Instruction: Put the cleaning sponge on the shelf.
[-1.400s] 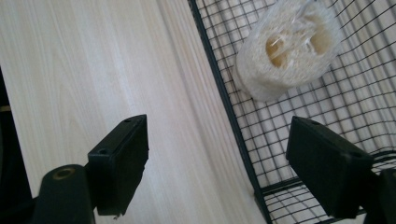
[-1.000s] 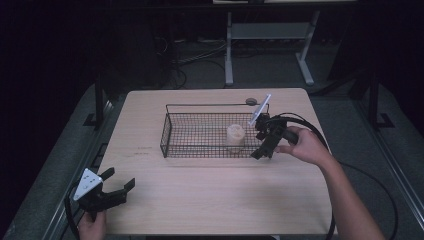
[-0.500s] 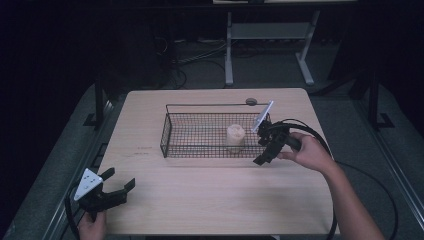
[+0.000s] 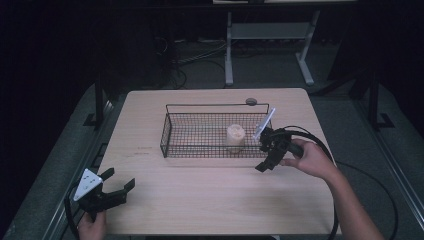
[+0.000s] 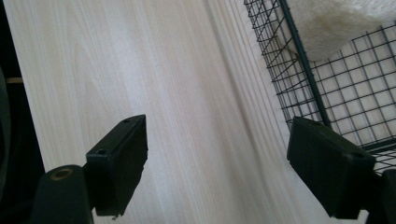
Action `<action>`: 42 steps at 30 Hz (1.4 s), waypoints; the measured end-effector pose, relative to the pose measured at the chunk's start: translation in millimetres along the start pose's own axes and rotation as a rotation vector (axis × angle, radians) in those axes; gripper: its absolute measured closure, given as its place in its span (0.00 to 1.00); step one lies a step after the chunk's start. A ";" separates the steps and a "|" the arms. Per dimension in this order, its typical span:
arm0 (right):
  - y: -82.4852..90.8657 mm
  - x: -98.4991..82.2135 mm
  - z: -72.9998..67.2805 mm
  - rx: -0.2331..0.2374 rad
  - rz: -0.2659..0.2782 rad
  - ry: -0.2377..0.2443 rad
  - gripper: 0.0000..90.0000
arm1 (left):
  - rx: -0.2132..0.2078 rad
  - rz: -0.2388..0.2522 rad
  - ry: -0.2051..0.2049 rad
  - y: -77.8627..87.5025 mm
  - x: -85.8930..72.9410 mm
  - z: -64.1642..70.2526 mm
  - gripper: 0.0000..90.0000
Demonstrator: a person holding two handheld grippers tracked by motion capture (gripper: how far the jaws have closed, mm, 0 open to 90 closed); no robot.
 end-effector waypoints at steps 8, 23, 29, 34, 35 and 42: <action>-4.9 -7.6 -4.5 0.010 0.003 -0.009 0.21 | -0.001 -0.001 0.001 -0.3 -0.2 0.5 0.16; -9.8 -23.5 -13.9 0.015 0.013 -0.016 0.21 | -0.003 -0.002 0.002 -0.4 -0.5 1.0 0.16; -12.2 -30.6 -16.6 0.019 0.018 -0.022 0.21 | -0.002 -0.002 0.002 -0.5 -0.6 1.3 0.16; -13.7 -36.1 -19.0 0.021 0.019 -0.031 0.21 | -0.001 -0.001 0.003 0.0 -0.5 1.1 0.16; -14.0 -36.9 -19.9 0.022 0.023 -0.030 0.21 | -0.002 -0.001 0.004 0.0 -0.6 1.1 0.16; -19.9 -44.6 -24.1 0.028 0.025 -0.038 0.21 | -0.003 -0.004 0.001 -0.2 -0.8 1.4 0.16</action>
Point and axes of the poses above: each handheld gripper's, and its own axes: y roughly backward along the jaws, x roughly out of its top, z roughly to its right, the point moved 9 cm from there along -y, roughly forward along the jaws, and after that the axes turned 3 degrees about -x, right-handed, at the moved point
